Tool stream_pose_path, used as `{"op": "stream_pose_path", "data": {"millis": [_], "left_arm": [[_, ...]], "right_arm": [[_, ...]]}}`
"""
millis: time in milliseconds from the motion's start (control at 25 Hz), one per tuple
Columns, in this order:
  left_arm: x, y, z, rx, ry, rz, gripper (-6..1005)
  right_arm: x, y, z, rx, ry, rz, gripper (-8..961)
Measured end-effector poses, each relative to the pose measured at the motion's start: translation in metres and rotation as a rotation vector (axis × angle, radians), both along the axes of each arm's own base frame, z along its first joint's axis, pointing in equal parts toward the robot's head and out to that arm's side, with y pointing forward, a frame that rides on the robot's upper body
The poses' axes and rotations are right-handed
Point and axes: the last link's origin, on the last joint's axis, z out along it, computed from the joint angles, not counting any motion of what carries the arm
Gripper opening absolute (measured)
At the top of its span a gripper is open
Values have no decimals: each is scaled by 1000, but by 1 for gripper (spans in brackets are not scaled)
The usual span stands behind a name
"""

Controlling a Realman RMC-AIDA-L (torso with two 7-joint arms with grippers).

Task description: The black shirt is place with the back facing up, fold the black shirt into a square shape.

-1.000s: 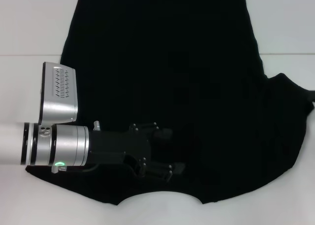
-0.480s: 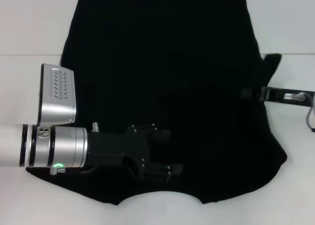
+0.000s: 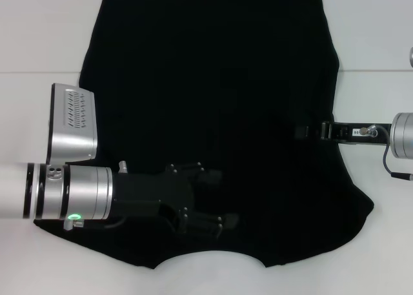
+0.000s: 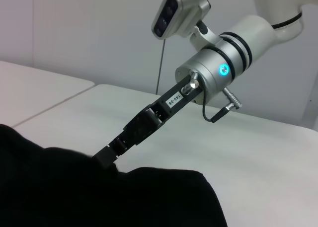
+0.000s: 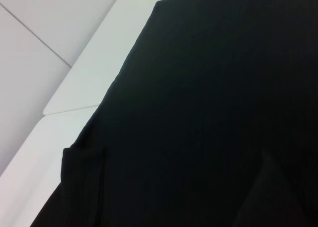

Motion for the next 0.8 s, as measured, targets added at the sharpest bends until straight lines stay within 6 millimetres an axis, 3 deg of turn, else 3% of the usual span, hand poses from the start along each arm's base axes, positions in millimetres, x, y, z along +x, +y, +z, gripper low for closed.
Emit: {"op": "stream_pose_path", "data": {"millis": [360,560,800], "left_arm": [[-4,3,8,24,-26,46,931],[-11,5,17,41,-49,110,930],[-28,2,48,46,-81,255,929]], "right_arm": [[-4,-7,15,7,88,38,120],[-5,-13,21,6,143,56,346],[-10,-22,18,-19,178,114,604]]}}
